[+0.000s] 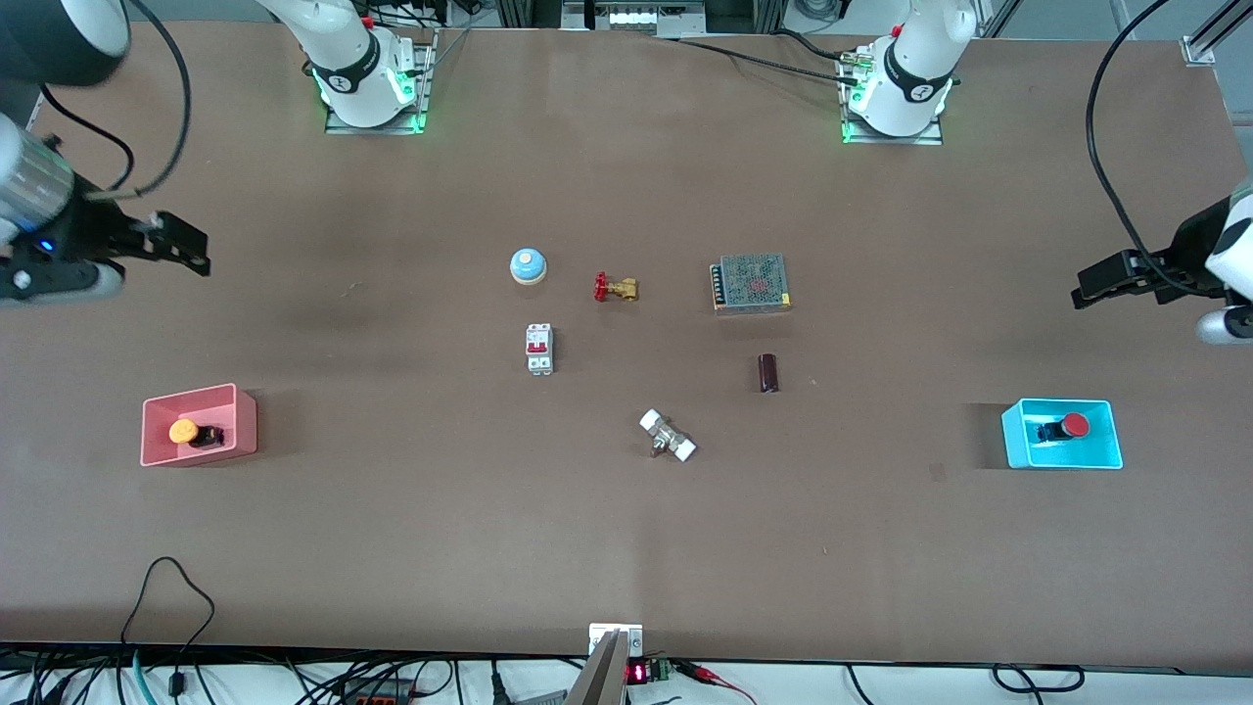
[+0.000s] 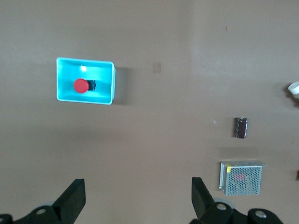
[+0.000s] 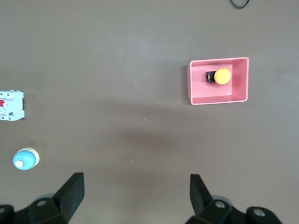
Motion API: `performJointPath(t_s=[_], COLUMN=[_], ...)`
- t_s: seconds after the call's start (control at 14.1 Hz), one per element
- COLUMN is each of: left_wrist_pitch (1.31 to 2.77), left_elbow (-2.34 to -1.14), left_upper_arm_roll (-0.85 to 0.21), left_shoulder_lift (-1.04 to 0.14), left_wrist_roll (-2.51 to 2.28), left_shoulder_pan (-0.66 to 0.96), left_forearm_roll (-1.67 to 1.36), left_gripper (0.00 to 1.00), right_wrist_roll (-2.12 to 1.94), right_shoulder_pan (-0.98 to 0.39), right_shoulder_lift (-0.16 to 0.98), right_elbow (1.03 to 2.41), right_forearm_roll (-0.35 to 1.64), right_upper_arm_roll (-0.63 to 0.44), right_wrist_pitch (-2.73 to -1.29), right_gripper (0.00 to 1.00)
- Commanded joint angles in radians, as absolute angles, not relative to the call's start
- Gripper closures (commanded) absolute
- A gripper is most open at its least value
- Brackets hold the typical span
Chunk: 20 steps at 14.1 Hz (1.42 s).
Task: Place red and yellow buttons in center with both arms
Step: 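Lower the right gripper to the yellow button while the left gripper reaches the red button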
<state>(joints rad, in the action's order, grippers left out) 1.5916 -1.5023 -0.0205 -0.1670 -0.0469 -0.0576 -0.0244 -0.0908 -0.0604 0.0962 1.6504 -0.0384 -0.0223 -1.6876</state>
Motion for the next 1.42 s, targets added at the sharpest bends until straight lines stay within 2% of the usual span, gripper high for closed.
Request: performJointPath(t_s=[0.0, 0.21, 0.35, 0.64, 0.92, 1.35], left_wrist_pitch=[1.592, 1.598, 1.617, 1.762, 1.928, 2.061], left_elbow=[-1.503, -1.502, -1.497, -1.503, -1.503, -1.499], left_upper_arm_roll=[-0.025, -0.025, -0.017, -0.015, -0.028, -0.029], left_shoulder_lift=[-0.215, -0.267, -0.351, -0.455, -0.584, -0.702], left_wrist_roll=[-0.049, -0.048, -0.043, -0.037, 0.104, 0.173], left_shoulder_pan=[-0.049, -0.054, -0.074, -0.155, -0.299, -0.310], left_forearm_roll=[-0.012, -0.015, -0.028, -0.012, -0.067, -0.117], left_gripper=[0.00, 0.00, 0.00, 0.00, 0.00, 0.00], right_wrist_roll=[-0.109, -0.311, -0.421, -0.526, -0.531, -0.549], right_shoulder_pan=[-0.025, 0.066, 0.124, 0.173, 0.178, 0.199], right_shoulder_lift=[0.187, 0.293, 0.366, 0.483, 0.552, 0.635], right_elbow=[1.640, 1.641, 1.641, 1.643, 1.643, 1.644], right_forearm_roll=[-0.048, -0.055, -0.055, -0.055, -0.055, -0.052], right_upper_arm_roll=[-0.025, -0.025, -0.025, -0.025, -0.025, -0.025], right_wrist_pitch=[-1.745, -1.909, -2.030, -2.227, -2.335, -2.419], right_gripper=[0.00, 0.00, 0.00, 0.00, 0.00, 0.00])
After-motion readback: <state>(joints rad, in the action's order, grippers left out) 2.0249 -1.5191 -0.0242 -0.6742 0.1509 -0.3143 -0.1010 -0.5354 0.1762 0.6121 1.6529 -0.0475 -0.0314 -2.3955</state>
